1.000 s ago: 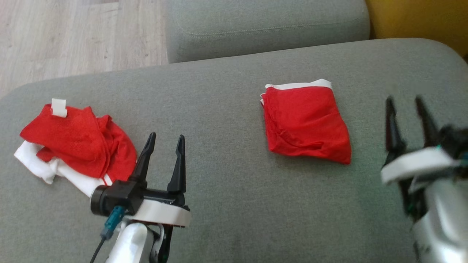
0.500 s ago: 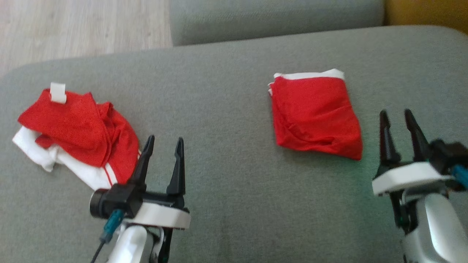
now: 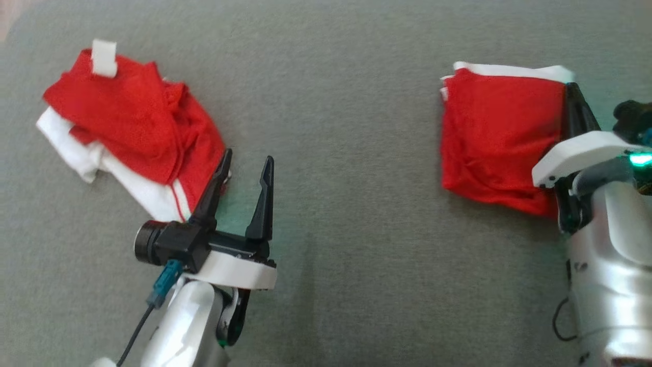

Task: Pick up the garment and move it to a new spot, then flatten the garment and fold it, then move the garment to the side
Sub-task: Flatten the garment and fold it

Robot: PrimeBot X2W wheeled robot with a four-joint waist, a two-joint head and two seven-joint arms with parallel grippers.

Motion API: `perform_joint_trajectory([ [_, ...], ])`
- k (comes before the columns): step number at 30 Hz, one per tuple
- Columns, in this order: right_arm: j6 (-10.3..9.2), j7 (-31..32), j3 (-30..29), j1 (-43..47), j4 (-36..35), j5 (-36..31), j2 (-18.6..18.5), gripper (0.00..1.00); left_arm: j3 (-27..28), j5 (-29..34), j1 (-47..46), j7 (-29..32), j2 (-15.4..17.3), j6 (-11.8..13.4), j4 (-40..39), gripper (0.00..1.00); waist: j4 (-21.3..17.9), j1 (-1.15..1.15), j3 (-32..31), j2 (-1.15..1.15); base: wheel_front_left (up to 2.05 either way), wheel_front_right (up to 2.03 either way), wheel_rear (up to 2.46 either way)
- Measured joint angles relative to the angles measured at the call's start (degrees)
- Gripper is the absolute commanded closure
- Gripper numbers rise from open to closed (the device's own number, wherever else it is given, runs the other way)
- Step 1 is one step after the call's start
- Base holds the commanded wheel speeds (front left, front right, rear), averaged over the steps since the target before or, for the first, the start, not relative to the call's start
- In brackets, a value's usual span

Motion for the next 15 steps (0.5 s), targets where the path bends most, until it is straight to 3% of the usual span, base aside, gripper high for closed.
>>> perform_joint_trajectory([
  [6, 0.00, -1.9, -2.5, -6.6, 12.9, -3.6, 0.0, 1.00, -0.2, 0.0, -0.9, 0.0, 0.0, 0.0, 0.2, 0.00, 2.5, 0.00, 2.2, 0.00, 0.00, 0.00, 0.00],
  [10, 0.00, -5.8, -2.1, -8.0, 16.0, -4.9, 0.0, 1.00, -0.2, 0.0, -1.1, 0.0, 0.0, 0.0, 0.3, 0.00, 2.8, -0.01, 2.1, 0.00, 0.00, 0.00, 0.00],
  [15, 0.00, -9.1, 4.4, -10.2, 18.2, -3.8, 0.1, 1.00, -0.2, 0.0, -1.4, 0.0, 0.0, 0.0, 0.4, 0.00, 2.6, -0.02, 1.2, 0.00, 0.00, 0.00, 0.00],
])
